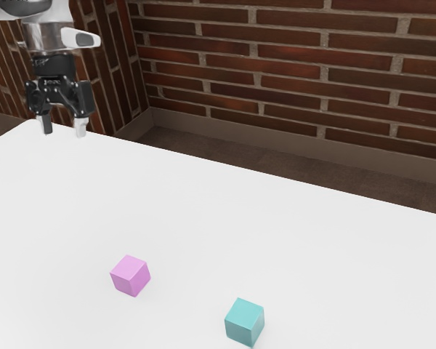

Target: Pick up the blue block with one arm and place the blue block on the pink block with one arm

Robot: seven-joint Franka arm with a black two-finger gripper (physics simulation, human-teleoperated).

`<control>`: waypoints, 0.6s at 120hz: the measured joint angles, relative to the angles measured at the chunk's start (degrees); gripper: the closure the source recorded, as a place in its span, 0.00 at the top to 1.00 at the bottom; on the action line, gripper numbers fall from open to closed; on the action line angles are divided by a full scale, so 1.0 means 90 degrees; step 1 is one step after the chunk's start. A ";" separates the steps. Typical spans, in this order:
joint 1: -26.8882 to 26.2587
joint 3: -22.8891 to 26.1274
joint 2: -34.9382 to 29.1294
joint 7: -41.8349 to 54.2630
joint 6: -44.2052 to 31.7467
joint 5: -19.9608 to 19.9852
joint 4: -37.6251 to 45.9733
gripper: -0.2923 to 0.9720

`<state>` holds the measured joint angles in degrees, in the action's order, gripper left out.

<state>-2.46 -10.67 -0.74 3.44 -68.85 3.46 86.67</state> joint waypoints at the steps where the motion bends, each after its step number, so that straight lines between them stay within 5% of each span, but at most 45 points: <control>1: 0.0026 -0.0003 0.0003 0.0003 -0.0082 0.0002 0.0000 0.75; 23: 0.0543 -0.0002 0.0593 -0.0109 -0.1621 0.0173 0.0257 0.75; 27: 0.0025 0.0004 0.0805 -0.0260 -0.1945 0.0370 0.0570 0.75; 36: -0.2240 0.0471 0.0930 -0.0680 -0.2770 0.0502 0.1577 0.73; 42: -0.2809 0.0911 0.0795 -0.0933 -0.3381 0.0487 0.2384 0.72; 54: -0.2296 0.1500 0.0448 -0.1385 -0.4849 0.0435 0.4048 0.72; 72: -0.1898 0.1912 0.0270 -0.1945 -0.6384 0.0383 0.4608 0.73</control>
<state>-19.55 6.53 1.69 -14.06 -126.31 6.91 128.14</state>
